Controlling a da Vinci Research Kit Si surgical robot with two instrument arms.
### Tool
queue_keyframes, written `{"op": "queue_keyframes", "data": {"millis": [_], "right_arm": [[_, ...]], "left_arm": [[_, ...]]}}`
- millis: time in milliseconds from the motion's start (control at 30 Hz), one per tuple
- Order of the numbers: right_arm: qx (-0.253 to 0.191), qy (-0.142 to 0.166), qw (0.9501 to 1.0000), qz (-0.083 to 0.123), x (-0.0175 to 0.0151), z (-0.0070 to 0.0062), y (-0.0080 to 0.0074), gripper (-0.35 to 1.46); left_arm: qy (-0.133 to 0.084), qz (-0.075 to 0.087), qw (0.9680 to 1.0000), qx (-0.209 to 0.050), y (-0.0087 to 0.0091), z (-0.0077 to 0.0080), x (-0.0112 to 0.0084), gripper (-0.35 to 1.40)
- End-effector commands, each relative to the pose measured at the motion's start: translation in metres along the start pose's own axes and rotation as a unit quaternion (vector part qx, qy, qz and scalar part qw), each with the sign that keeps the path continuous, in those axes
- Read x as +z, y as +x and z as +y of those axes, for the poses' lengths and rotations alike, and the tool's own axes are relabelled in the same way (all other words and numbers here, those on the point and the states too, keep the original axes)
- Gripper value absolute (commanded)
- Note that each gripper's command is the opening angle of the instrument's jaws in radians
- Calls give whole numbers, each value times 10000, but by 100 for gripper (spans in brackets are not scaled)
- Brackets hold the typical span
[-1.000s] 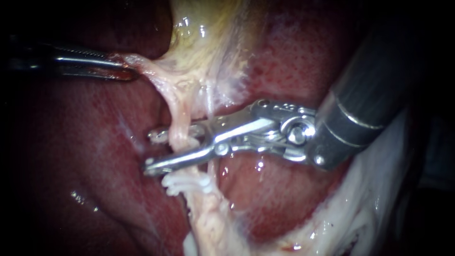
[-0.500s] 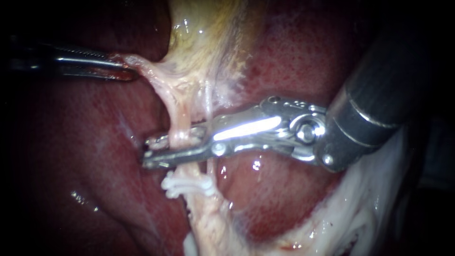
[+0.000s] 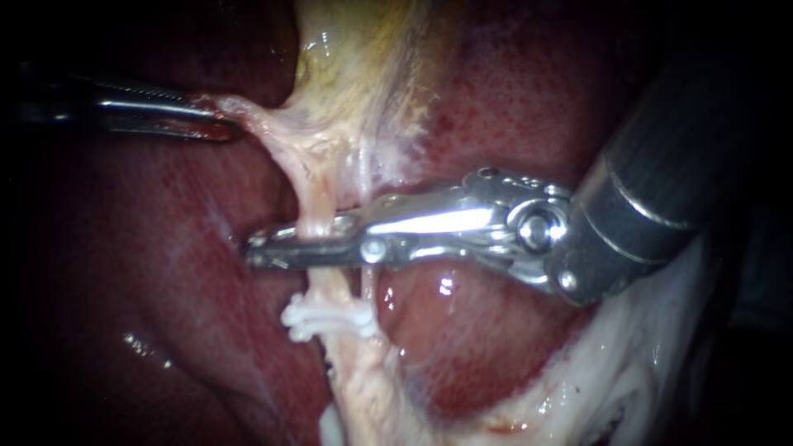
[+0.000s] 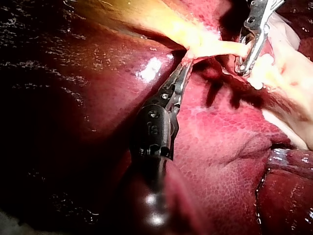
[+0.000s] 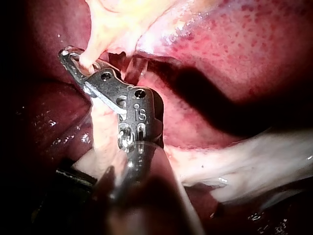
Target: Clipping third clip left tube
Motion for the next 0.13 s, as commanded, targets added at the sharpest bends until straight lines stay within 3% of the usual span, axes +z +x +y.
{"op": "queue_keyframes", "data": {"millis": [33, 133], "right_arm": [[-2, 0, 10000, -4, 0, 1, -1, -35], [-4, 1, 10000, -6, 0, 2, -1, -35]], "left_arm": [[-2, 0, 10000, 1, 0, 0, 0, -35], [-2, 0, 10000, 1, 0, 0, 0, -35]]}}
